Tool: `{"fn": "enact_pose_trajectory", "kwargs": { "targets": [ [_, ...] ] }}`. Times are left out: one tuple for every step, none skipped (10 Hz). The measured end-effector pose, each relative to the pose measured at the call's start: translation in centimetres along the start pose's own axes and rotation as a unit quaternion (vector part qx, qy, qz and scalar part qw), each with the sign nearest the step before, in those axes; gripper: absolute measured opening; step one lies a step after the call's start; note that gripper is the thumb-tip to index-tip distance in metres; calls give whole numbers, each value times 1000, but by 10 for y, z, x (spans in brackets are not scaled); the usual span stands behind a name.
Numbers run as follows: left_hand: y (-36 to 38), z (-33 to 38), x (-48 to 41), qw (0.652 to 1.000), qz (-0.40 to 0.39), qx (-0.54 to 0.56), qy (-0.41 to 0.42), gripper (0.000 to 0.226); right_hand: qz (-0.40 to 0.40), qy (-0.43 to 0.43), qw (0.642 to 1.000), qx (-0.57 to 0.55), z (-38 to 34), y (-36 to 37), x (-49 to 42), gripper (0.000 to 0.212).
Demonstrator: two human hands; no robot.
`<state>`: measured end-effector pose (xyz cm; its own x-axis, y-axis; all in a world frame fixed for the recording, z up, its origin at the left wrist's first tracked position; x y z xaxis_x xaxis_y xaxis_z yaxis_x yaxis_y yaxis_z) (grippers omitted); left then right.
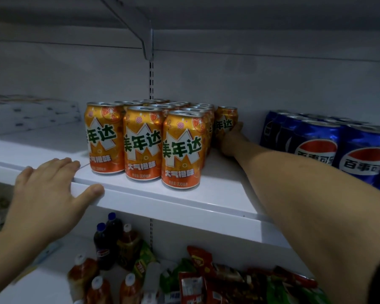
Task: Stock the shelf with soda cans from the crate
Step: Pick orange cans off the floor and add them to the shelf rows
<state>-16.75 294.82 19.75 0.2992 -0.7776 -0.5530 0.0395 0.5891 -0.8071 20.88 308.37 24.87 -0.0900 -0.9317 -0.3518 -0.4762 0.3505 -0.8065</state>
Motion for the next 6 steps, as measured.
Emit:
{"fn": "enact_pose_trajectory", "kwargs": {
  "targets": [
    [3, -3, -3, 1000, -1, 3, 2, 96, 1, -2, 1000, -4, 6, 3, -12, 76],
    [4, -5, -2, 1000, -4, 10, -4, 97, 10, 16, 999, -28, 15, 4, -22, 79],
    [7, -6, -1, 1000, -6, 26, -6, 97, 0, 25, 998, -51, 22, 9, -32, 92],
    [8, -8, -4, 999, -22, 31, -7, 99, -11, 49, 997, -61, 24, 12, -31, 107],
    [3, -6, -1, 1000, -15, 20, -6, 95, -53, 47, 997, -28, 24, 18, -28, 106],
    [-7, -2, 4, 999, -34, 5, -18, 95, -49, 33, 998, -12, 19, 10, -14, 102]
  ]
}}
Point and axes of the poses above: each hand's wrist, its own x-axis away from the middle knuckle, its own y-axis out of the palm, z = x × y, the point moved 6 cm from there along -x, towards the middle knuckle, and after that the axes turned 14 degrees about -y, right-handed, at the moved point
